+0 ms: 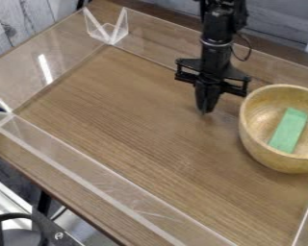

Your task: Remove the green block from inside the brown bowl and put it on the table

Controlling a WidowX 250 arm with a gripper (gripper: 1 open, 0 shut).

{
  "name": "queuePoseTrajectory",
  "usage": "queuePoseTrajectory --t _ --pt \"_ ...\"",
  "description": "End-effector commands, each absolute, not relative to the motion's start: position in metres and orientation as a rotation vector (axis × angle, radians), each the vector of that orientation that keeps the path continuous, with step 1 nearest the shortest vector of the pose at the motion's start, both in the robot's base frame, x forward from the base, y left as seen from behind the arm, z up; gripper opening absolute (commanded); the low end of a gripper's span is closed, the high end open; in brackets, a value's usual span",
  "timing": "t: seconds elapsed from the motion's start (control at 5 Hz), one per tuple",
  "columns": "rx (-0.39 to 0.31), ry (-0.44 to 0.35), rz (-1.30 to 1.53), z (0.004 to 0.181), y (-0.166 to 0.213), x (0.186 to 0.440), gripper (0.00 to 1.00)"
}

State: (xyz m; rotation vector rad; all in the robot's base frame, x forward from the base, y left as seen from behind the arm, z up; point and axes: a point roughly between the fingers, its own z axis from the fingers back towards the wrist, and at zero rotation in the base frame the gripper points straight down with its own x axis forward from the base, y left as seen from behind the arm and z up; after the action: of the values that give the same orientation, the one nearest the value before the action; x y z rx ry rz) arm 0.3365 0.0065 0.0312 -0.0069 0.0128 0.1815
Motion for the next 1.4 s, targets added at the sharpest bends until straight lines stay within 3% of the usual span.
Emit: queuePoseTrajectory --t 0.0,0.6,1.0,1.2 --pt "0.004 -0.047 0.183 0.054 0.017 0.347 0.00" --pt "0.020 -0.077 0.175 0.033 0.031 0.345 0.00" --pt "-0.008 -0.084 0.213 0.072 0.036 0.330 0.00" --pt "-0.001 -0.092 0.193 0.088 0.038 0.324 1.00"
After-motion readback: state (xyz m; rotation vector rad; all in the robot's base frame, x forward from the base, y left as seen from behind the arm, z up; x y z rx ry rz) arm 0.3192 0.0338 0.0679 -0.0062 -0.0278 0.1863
